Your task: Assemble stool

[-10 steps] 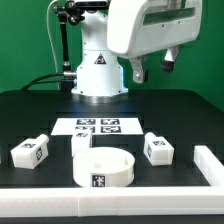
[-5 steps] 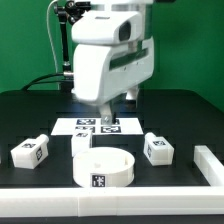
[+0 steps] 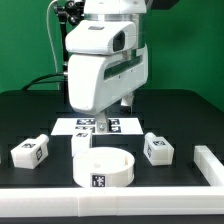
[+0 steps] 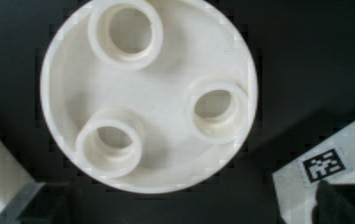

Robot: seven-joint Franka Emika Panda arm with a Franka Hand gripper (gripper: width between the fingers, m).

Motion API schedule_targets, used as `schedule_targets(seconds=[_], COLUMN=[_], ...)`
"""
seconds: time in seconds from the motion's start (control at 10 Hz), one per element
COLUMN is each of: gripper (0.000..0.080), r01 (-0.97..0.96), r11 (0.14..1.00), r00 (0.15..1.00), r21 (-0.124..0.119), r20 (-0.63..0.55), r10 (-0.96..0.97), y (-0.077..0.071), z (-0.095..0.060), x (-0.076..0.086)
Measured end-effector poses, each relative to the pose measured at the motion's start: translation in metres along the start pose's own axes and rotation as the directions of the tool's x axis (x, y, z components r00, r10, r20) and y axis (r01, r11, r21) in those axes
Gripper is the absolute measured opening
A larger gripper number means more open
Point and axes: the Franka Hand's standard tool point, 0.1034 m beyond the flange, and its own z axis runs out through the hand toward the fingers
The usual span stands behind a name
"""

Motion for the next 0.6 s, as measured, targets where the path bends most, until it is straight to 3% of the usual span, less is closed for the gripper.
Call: schedule_targets(seconds=[0.2, 0.4, 0.6], gripper=[0.0649, 0.0649, 0.0649], r01=[0.017, 0.034, 0.032], r11=[1.0, 0.999, 0.999], r00=[1.0, 0.999, 0.999], r21=[-0.021, -0.038, -0.028], r20=[-0.018, -0.031, -0.029], r10=[-0.017, -0.035, -0.033], y=[-0.005, -0.007, -0.01], z=[0.024, 0.036, 0.047], x=[-0.012, -0.014, -0.017])
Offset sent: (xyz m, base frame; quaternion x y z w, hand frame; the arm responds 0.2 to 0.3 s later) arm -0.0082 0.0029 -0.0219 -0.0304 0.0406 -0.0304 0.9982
